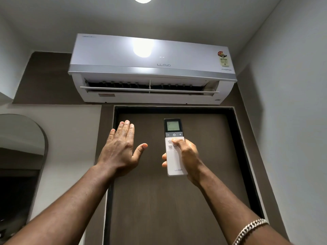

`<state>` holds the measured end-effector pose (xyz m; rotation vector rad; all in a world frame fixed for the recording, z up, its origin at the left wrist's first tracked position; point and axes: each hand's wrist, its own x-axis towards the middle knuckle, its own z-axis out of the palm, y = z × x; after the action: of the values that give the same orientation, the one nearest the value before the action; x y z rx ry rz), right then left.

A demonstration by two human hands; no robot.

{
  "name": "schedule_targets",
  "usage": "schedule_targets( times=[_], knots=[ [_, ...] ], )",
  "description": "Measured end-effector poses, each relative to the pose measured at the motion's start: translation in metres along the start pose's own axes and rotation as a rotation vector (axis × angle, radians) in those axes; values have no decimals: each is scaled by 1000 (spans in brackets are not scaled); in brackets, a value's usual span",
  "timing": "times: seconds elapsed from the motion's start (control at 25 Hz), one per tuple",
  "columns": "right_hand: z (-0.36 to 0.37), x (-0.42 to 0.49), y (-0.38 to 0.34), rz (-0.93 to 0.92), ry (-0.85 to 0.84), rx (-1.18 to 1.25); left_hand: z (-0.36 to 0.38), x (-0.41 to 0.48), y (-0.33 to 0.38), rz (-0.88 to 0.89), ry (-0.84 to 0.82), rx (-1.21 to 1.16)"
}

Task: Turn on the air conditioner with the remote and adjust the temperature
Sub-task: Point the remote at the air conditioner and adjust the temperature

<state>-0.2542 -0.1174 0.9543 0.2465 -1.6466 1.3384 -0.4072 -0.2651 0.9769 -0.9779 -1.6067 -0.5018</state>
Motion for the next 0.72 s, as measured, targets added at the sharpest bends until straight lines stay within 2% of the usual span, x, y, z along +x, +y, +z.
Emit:
schedule_targets(
  times=[0.72],
  knots=[
    [-3,-2,-2,32,31,33,-5,0,2,-1,-17,14]
  ],
)
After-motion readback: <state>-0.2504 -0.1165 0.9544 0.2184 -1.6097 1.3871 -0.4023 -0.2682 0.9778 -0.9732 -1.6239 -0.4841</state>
